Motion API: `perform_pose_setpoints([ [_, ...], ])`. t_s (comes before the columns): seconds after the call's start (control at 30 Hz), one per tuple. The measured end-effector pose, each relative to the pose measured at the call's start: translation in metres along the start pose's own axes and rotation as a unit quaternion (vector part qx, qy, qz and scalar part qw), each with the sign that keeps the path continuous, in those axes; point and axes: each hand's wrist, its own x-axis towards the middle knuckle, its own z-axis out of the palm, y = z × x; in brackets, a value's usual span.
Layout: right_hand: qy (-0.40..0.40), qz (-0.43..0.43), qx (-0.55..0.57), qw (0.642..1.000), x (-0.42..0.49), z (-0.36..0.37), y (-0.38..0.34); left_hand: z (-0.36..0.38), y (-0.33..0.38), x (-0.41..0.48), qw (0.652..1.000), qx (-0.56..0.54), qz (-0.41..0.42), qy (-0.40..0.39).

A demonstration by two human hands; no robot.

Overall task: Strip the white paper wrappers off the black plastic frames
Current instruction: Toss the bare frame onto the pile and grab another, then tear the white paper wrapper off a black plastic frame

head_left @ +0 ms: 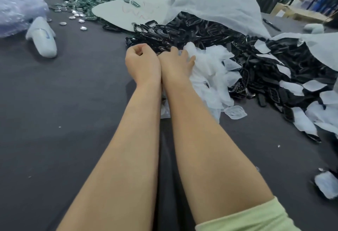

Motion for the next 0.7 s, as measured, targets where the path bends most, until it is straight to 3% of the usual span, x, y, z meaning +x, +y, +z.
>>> perform_pose_setpoints([
  [0.17,0.029,0.024,0.051,0.998,-0.002,-0.003,-0.001,-0.001,0.001,-0.004,0.999,-0.032,-0.018,-0.003],
  [0.27,0.084,0.023,0.139,0.986,-0.004,-0.005,0.0,0.001,0.003,-0.007,1.0,-0.018,-0.004,0.012],
  [0.37,0.141,0.007,0.302,0.943,-0.009,-0.016,0.008,0.002,0.006,-0.011,1.0,-0.013,0.022,0.015],
  [0.47,0.151,-0.027,0.459,0.875,-0.027,-0.031,0.022,0.002,0.008,-0.02,0.998,0.006,0.069,0.0],
  [0.6,0.138,-0.022,0.523,0.841,-0.062,-0.045,0.048,0.008,0.01,-0.043,0.982,0.082,0.157,-0.058],
  [0.7,0.125,0.011,0.547,0.828,-0.081,-0.054,0.074,0.015,0.01,-0.065,0.967,0.131,0.173,-0.136],
])
